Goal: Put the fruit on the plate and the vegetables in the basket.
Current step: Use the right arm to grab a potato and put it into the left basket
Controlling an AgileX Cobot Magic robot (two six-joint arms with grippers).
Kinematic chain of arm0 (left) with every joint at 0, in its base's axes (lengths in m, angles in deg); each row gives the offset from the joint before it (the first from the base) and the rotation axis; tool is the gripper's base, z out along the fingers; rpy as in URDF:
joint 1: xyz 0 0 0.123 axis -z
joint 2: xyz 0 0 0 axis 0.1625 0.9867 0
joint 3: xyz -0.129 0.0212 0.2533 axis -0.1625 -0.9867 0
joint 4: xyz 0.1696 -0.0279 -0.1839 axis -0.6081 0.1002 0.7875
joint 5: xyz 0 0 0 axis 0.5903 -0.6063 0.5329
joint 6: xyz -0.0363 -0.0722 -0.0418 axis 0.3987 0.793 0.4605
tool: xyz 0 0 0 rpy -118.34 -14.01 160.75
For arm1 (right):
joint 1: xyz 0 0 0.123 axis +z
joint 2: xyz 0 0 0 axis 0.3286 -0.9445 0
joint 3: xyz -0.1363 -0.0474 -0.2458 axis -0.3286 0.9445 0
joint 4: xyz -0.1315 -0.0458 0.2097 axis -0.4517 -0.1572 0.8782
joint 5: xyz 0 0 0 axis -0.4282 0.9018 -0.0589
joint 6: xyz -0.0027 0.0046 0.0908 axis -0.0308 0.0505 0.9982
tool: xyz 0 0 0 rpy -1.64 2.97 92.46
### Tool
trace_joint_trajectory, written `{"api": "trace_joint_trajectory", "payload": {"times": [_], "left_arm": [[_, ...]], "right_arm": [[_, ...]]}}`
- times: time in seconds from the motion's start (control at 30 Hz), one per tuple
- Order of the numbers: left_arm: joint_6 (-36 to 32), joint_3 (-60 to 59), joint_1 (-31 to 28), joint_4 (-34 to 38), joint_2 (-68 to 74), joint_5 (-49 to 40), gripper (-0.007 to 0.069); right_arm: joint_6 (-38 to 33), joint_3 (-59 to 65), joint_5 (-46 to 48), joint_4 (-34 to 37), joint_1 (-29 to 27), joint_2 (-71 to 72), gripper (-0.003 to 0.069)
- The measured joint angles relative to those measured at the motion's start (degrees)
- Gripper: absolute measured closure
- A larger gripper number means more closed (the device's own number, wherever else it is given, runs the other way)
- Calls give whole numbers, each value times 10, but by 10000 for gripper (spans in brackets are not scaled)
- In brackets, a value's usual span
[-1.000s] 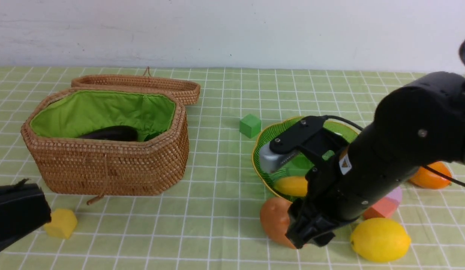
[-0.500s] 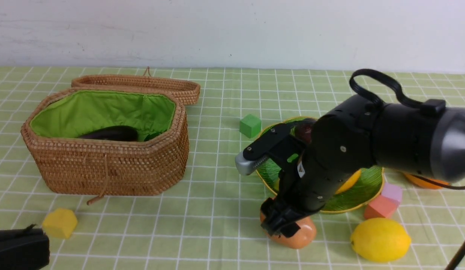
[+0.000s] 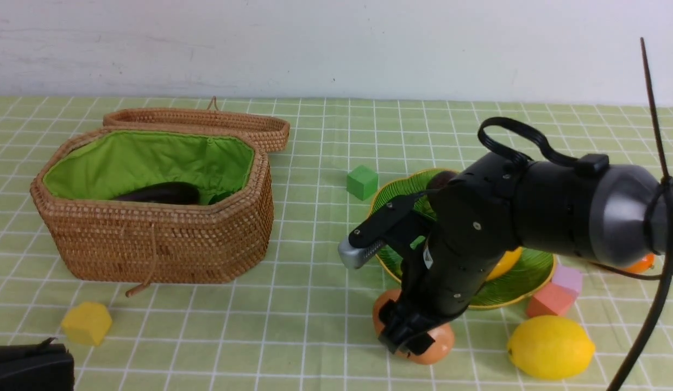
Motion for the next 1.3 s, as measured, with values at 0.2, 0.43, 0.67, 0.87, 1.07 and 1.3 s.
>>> {"api": "trace_joint_trajectory", "payload": {"times": [0.2,0.43,0.67,0.87,1.07,1.3], "left_arm": [[0,0,0,1,0,0,638],[0,0,0,6,0,0,638],[0,0,0,12,0,0,637],[0,0,0,12,0,0,637],[0,0,0,12,0,0,637],[0,0,0,12,0,0,637]], "right_arm": [[0,-2,-2,2,0,-4,75],[0,-2,-2,5,0,-4,75],[0,-2,-2,6,0,-4,75],[0,-2,-4,7,0,-4,75],[0,-2,-5,10,0,-4,75],[0,-2,-5,11,0,-4,75]]}}
